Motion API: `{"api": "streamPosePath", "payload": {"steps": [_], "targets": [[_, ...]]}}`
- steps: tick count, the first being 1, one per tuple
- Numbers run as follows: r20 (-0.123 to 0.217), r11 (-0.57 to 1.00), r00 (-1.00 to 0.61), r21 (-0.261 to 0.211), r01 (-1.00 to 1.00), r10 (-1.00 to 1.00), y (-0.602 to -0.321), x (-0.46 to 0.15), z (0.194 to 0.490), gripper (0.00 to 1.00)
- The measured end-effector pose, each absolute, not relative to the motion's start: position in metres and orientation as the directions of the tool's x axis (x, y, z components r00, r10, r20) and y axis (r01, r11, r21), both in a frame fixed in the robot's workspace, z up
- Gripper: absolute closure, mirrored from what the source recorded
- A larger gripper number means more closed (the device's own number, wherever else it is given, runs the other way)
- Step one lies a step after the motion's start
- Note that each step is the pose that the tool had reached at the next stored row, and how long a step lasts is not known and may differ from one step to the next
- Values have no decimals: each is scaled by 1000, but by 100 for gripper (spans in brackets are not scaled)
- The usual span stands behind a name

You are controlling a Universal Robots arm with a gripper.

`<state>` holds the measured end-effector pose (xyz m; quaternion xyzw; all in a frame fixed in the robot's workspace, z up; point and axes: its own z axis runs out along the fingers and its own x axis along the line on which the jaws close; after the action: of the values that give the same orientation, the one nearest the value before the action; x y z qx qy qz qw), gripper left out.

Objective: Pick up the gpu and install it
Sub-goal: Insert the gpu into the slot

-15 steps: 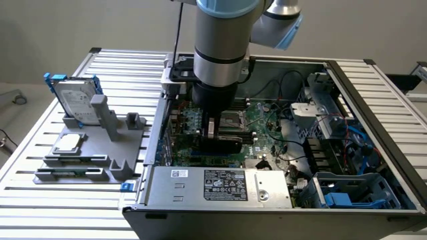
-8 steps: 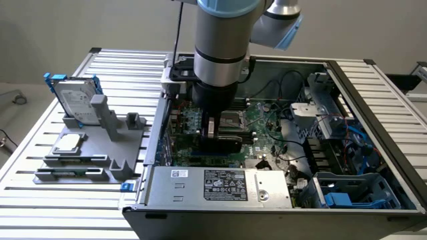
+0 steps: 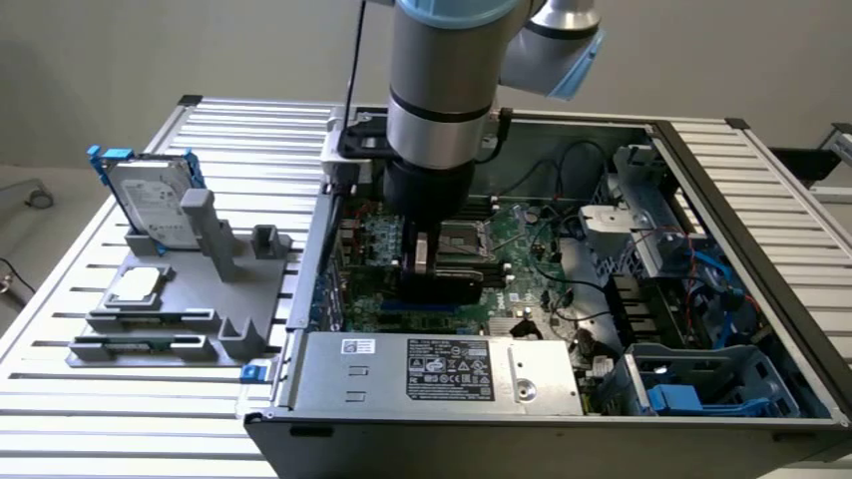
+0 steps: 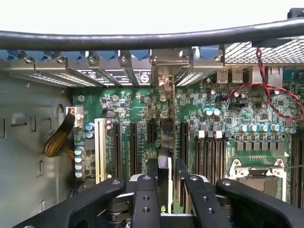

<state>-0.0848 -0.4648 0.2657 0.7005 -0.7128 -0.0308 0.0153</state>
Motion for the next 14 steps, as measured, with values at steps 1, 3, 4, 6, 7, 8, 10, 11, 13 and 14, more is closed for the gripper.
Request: {"api": "streamPosePath", "payload": {"steps": [1,3,4,6,7,8,10,11,13,14], "targets": [[-21,17,-18,65,-998,-1000,-465,-85,265,74],[-21,17,-18,65,-998,-1000,-465,-85,262,74],[-21,17,-18,66,-998,-1000,-465,-85,261,74],[-20,17,-18,66,-998,-1000,-465,-85,260,74],[-21,17,-18,66,-998,-1000,-465,-85,259,74],[-22,17,-18,66,-998,-1000,-465,-85,258,74],[-23,17,-18,66,-998,-1000,-465,-84,258,74],[-24,17,-18,66,-998,-1000,-465,-84,258,74],[-26,17,-18,66,-998,-999,-465,-83,258,74],[-26,17,-18,65,-998,-999,-465,-83,258,74]]}}
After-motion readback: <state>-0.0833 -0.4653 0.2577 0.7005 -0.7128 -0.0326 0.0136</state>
